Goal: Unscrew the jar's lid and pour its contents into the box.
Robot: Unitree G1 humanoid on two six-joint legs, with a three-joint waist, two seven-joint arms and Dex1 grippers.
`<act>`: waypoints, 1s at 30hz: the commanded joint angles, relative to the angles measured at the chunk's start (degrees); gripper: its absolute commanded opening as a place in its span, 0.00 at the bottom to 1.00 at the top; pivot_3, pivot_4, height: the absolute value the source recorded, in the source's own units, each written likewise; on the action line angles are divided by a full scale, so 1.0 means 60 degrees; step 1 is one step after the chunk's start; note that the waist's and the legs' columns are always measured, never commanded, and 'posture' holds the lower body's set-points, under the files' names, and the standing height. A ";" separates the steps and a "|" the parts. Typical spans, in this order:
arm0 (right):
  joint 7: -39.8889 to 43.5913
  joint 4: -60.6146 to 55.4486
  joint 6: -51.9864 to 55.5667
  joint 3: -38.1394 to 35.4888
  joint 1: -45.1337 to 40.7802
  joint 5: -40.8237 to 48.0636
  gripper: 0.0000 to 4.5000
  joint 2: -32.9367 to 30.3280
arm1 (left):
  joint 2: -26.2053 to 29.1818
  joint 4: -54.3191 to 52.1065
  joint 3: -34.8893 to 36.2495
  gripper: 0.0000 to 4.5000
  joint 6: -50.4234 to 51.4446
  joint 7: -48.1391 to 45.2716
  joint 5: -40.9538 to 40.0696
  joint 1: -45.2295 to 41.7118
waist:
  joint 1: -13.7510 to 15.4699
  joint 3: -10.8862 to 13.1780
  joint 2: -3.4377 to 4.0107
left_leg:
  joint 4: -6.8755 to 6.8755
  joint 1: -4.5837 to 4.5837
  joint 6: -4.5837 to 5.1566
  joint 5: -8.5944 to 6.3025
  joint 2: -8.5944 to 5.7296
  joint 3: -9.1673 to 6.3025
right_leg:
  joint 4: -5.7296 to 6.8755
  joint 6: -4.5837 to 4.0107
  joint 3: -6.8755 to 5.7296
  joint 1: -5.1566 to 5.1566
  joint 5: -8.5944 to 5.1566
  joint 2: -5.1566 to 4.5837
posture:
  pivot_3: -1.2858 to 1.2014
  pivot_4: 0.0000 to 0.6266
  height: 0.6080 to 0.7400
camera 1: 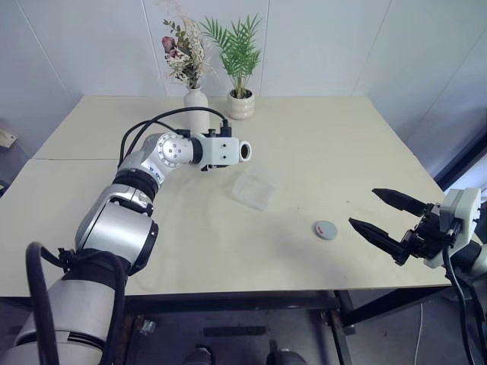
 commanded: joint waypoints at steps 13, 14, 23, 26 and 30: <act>0.0209 0.0237 -0.0138 -0.0072 -0.0523 -0.0103 0.99 -0.0431 | -0.0442 0.0021 -0.5108 0.47 -0.0867 0.7146 0.5650 -0.2005 | 0.0010 0.0035 -0.0061 | -0.0006 -0.0011 -0.0001 -0.0009 -0.0004 0.0007 | -0.0018 0.0008 0.0009 -0.0008 -0.0002 -0.0001 | 0.52 0.24 1.00; 0.0237 0.0255 -0.0112 -0.0061 -0.0545 -0.0121 0.99 -0.0473 | -0.0494 0.0045 -0.5578 0.47 -0.0624 0.7789 0.6132 -0.2145 | 0.0010 0.0037 -0.0063 | -0.0004 -0.0015 0.0000 -0.0010 -0.0005 0.0006 | -0.0019 0.0011 0.0012 -0.0008 -0.0002 -0.0002 | 0.52 0.24 1.00; 0.0339 0.0355 0.0030 -0.0039 -0.0682 -0.0115 0.99 -0.0661 | -0.0867 0.0233 -0.7574 0.47 0.0559 1.0805 0.8017 -0.2745 | 0.0011 0.0042 -0.0072 | 0.0002 -0.0027 -0.0002 -0.0026 -0.0009 0.0010 | -0.0022 0.0022 0.0015 -0.0017 -0.0007 -0.0004 | 0.52 0.24 1.00; 0.0365 0.0395 0.0058 0.0014 -0.0725 -0.0134 0.99 -0.0721 | -0.0952 0.0267 -0.8143 0.47 0.1113 1.1320 0.8585 -0.2794 | 0.0024 0.0042 -0.0073 | 0.0004 -0.0026 -0.0013 -0.0021 -0.0009 0.0012 | -0.0021 0.0023 0.0014 -0.0017 -0.0007 -0.0004 | 0.52 0.24 1.00; 0.0371 0.0490 0.0088 0.0107 -0.0894 -0.0160 0.99 -0.0752 | -0.0992 0.0305 -0.8553 0.47 0.1432 1.1848 0.8938 -0.2771 | 0.0020 0.0042 -0.0074 | 0.0018 -0.0028 -0.0016 -0.0023 -0.0009 0.0015 | -0.0019 0.0023 0.0018 -0.0016 -0.0007 -0.0005 | 0.52 0.24 1.00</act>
